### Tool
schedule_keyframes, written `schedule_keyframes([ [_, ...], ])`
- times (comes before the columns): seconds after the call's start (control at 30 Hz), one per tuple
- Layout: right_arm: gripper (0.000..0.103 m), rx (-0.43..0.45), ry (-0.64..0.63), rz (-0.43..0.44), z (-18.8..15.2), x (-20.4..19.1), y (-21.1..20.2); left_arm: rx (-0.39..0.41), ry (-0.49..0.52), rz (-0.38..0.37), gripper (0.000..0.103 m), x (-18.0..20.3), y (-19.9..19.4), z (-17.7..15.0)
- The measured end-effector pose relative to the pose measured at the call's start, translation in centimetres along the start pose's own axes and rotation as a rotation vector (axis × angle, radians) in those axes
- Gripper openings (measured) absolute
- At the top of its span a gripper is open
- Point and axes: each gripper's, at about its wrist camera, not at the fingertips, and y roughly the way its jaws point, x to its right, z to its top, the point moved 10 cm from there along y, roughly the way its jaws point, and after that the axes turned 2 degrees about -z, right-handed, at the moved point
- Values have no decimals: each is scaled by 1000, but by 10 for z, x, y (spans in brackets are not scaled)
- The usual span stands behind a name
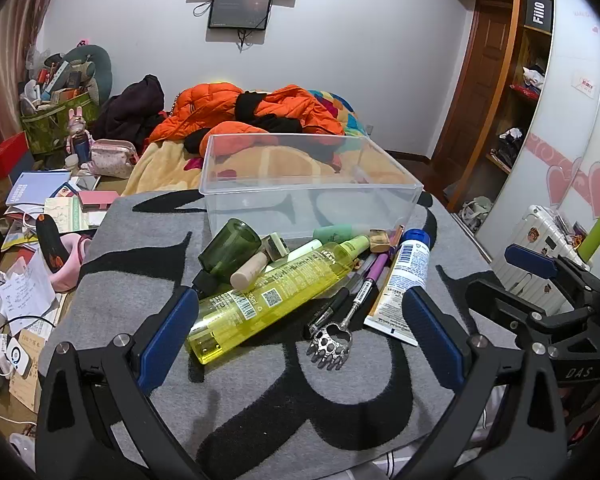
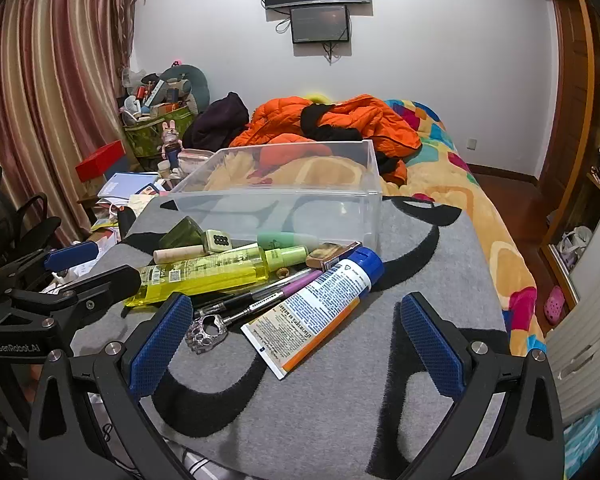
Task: Organize objects
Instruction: 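Move both tools toward the pile of toiletries in front of the clear box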
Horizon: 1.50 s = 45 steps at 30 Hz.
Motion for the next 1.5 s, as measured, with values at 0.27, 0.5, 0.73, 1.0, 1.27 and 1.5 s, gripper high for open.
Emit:
schedule_keyframes([
  [0.27, 103, -1, 3, 1, 0, -1, 0, 0, -2, -5, 103, 1, -2, 2],
  [0.5, 103, -10, 14, 7, 0, 1, 4, 2, -6, -12, 103, 2, -1, 3],
  [0.73, 103, -17, 17, 13, 0, 2, 10, 2, -13, -18, 103, 0, 2, 4],
  [1.0, 103, -38, 26, 17, -1, 2, 21, -1, -15, -32, 103, -2, 8, 5],
  [1.27, 103, -64, 34, 21, 2, 6, 34, -15, -27, -38, 103, -7, 18, 8],
  [1.5, 103, -81, 37, 18, 4, 8, 44, -25, -35, -26, 103, -17, 27, 12],
])
